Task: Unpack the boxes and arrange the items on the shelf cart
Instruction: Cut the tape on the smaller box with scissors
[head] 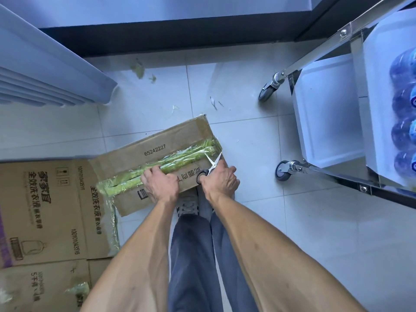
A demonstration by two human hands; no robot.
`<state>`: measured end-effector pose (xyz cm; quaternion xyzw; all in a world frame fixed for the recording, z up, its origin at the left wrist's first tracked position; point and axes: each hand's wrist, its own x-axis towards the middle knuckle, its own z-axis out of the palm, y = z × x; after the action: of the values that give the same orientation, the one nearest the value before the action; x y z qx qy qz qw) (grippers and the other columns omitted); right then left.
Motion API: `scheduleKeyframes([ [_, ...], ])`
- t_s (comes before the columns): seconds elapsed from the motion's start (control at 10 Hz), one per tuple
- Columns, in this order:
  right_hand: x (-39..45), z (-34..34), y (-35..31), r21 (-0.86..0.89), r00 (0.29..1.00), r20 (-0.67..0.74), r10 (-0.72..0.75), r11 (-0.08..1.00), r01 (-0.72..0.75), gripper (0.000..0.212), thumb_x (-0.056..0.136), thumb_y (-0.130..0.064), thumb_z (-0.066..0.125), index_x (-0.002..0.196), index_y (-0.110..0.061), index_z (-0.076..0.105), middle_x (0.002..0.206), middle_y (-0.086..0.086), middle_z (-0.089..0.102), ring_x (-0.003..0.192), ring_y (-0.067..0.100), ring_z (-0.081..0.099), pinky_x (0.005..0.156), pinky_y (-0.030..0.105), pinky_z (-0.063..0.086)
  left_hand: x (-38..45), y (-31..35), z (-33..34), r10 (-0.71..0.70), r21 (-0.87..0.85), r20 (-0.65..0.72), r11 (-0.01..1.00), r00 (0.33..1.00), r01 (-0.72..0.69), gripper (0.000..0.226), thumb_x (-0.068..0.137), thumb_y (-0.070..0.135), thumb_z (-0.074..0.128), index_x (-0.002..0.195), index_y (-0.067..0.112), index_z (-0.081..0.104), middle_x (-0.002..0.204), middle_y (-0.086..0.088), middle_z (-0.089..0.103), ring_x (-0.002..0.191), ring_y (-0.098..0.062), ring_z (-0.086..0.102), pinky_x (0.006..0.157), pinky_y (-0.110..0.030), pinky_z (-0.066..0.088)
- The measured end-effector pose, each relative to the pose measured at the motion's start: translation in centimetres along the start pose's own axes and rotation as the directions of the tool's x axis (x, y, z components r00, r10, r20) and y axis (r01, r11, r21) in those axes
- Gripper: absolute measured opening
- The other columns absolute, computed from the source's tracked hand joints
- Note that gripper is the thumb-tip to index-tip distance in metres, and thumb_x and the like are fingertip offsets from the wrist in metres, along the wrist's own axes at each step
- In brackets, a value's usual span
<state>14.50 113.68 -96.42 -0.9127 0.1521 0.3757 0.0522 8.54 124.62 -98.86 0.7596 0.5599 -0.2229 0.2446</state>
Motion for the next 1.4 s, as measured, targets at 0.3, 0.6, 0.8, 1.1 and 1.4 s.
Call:
scheduleKeyframes([
  [0.3, -0.3, 2.5, 0.7, 0.101, 0.988, -0.121, 0.097, 0.991, -0.085, 0.038, 0.082, -0.022, 0.059, 0.119, -0.018, 0.051, 0.110, 0.009, 0.045, 0.097, 0.028, 0.054, 0.090, 0.038, 0.036, 2.8, 4.4, -1.5, -0.311, -0.443, 0.289, 0.795, 0.906, 0.414, 0.021, 0.078, 0.012, 0.056, 0.096, 0.002, 0.063, 0.089, -0.014, 0.063, 0.076, -0.026, 0.060, 0.063, -0.028, 0.048],
  [0.6, -0.2, 1.4, 1.7, -0.040, 0.958, -0.266, -0.103, 0.995, 0.096, 0.030, 0.079, -0.035, 0.064, 0.106, -0.022, 0.058, 0.103, 0.003, 0.046, 0.097, 0.021, 0.045, 0.084, 0.036, 0.031, 0.7, 5.5, -2.9, -0.484, -0.758, 0.395, 0.308, 0.781, 0.575, 0.010, 0.097, 0.014, 0.045, 0.103, 0.022, 0.048, 0.110, -0.002, 0.045, 0.097, -0.017, 0.043, 0.088, -0.032, 0.043],
  [0.8, -0.2, 0.2, 1.5, -0.082, 0.930, -0.315, -0.191, 0.981, 0.174, 0.024, 0.077, -0.034, 0.063, 0.099, -0.023, 0.059, 0.097, 0.002, 0.046, 0.091, 0.021, 0.045, 0.080, 0.036, 0.030, 1.8, 5.6, -3.1, -0.570, -0.818, 0.306, 0.253, 0.763, 0.517, 0.013, 0.080, 0.005, 0.056, 0.088, 0.014, 0.051, 0.084, -0.006, 0.052, 0.075, -0.021, 0.044, 0.057, -0.025, 0.031],
  [1.1, 2.6, -1.7, -0.8, -0.156, 0.965, -0.153, -0.213, 0.969, 0.189, 0.024, 0.079, -0.028, 0.062, 0.102, -0.020, 0.060, 0.104, 0.007, 0.048, 0.093, 0.022, 0.045, 0.087, 0.037, 0.032, 2.5, 6.4, -1.2, -0.582, -0.859, 0.218, 0.267, 0.783, 0.437, 0.019, 0.071, -0.006, 0.046, 0.075, 0.013, 0.046, 0.067, -0.006, 0.054, 0.050, -0.019, 0.049, 0.041, -0.021, 0.027],
  [1.4, 1.8, -1.4, 1.5, 0.054, 0.987, -0.121, -0.101, 0.993, 0.108, 0.017, 0.093, -0.005, 0.052, 0.105, -0.012, 0.062, 0.100, 0.008, 0.049, 0.076, 0.023, 0.053, 0.067, 0.030, 0.043, 1.6, 7.5, -0.4, -0.613, -0.859, 0.183, 0.281, 0.768, 0.428, 0.019, 0.072, -0.004, 0.047, 0.072, 0.014, 0.051, 0.070, -0.001, 0.054, 0.063, -0.019, 0.045, 0.060, -0.029, 0.035],
])
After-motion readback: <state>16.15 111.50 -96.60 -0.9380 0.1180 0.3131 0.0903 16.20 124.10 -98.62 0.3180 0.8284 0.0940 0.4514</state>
